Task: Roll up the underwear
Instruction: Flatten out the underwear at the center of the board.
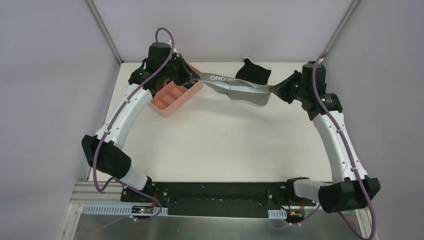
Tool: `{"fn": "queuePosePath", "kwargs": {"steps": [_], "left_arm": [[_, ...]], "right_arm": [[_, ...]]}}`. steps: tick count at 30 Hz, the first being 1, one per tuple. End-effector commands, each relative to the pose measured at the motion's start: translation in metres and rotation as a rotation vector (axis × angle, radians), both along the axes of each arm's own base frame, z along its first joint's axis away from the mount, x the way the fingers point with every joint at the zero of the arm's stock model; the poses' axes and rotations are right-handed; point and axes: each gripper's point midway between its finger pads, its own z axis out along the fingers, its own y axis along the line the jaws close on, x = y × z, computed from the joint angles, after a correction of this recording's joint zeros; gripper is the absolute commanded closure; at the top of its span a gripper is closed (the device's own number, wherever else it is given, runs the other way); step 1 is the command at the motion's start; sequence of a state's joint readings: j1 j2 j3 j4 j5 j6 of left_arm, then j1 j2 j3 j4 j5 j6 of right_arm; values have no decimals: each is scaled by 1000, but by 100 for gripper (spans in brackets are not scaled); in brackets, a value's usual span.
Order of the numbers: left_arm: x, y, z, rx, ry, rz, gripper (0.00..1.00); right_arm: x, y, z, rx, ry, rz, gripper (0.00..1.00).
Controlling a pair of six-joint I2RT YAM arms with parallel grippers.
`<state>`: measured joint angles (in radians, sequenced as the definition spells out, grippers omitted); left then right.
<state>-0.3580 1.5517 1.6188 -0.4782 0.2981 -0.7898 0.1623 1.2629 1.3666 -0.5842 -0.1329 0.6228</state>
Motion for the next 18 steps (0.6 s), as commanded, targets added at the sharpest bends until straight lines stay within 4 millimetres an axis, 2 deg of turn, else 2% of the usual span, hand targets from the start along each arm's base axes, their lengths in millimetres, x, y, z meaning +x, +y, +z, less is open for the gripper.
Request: {"fn": "queuePosePath", "kwargs": {"steps": [1, 2, 3, 4, 8, 9, 10, 11, 13, 14, 16, 18], "left_arm": [[-31, 7, -39, 61, 88, -86, 100], [-40, 6, -53, 56, 111, -104, 100], [-51, 7, -72, 52, 146, -118, 100], [-62, 8, -93, 51, 187, -125, 100], [-122, 27, -178, 74, 369, -115, 100], [-139, 33, -199, 84, 423, -105, 100], [-154, 39, -215, 95, 467, -97, 89], [-167, 43, -229, 101, 510, -90, 70], [-187, 49, -243, 103, 559, -89, 33], [-191, 52, -244, 111, 570, -84, 22], [-192, 55, -234, 129, 560, -79, 16], [-186, 57, -216, 141, 524, -68, 12]], "right_arm": [[-44, 0, -36, -1, 97, 35, 100], [-55, 1, -52, 6, 127, 42, 100], [-69, 5, -76, 5, 175, 57, 100], [-82, 8, -92, 1, 203, 72, 100], [-141, 34, -160, 21, 351, 147, 98], [-156, 41, -174, 41, 391, 160, 89], [-171, 47, -189, 55, 431, 172, 76], [-182, 50, -200, 61, 462, 173, 62], [-198, 44, -215, 39, 505, 147, 48], [-201, 37, -217, 17, 511, 126, 45], [-198, 21, -208, -63, 478, 94, 42], [-185, 8, -190, -142, 419, 62, 41]]}}
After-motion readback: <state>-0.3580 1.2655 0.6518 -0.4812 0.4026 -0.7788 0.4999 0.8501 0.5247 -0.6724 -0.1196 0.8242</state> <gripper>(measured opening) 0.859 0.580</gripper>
